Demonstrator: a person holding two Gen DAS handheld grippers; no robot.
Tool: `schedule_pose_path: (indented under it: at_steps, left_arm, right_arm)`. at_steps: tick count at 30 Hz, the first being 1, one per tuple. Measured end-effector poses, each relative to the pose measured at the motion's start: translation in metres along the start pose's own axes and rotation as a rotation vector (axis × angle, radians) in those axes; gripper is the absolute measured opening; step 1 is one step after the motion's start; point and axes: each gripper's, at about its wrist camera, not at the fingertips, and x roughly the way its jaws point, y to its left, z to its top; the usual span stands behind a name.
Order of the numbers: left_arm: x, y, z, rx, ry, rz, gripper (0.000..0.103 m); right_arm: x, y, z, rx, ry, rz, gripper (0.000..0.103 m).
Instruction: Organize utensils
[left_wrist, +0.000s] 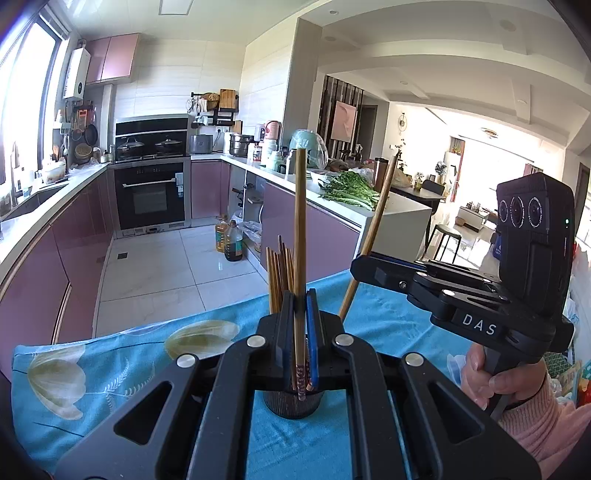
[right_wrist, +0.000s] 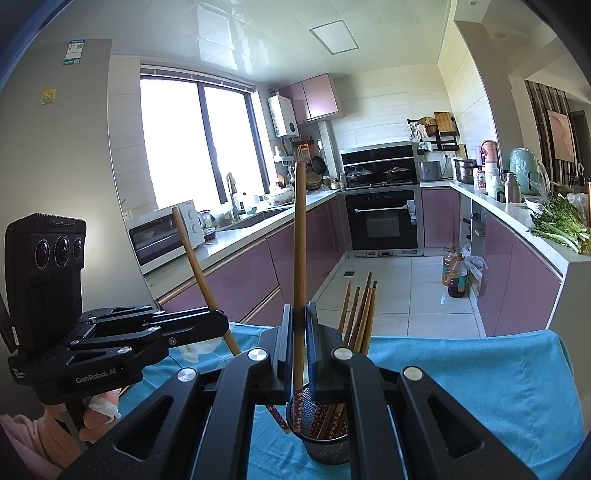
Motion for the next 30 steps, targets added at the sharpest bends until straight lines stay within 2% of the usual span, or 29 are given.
schedule_pose_path:
  at_steps: [30]
  left_arm:
    - [0.006,0.001,0.008,-0.009,-0.008,0.001,0.007]
  right_arm:
    - [0.012,-0.008,0.003,0.018,0.008,-0.03,0.006]
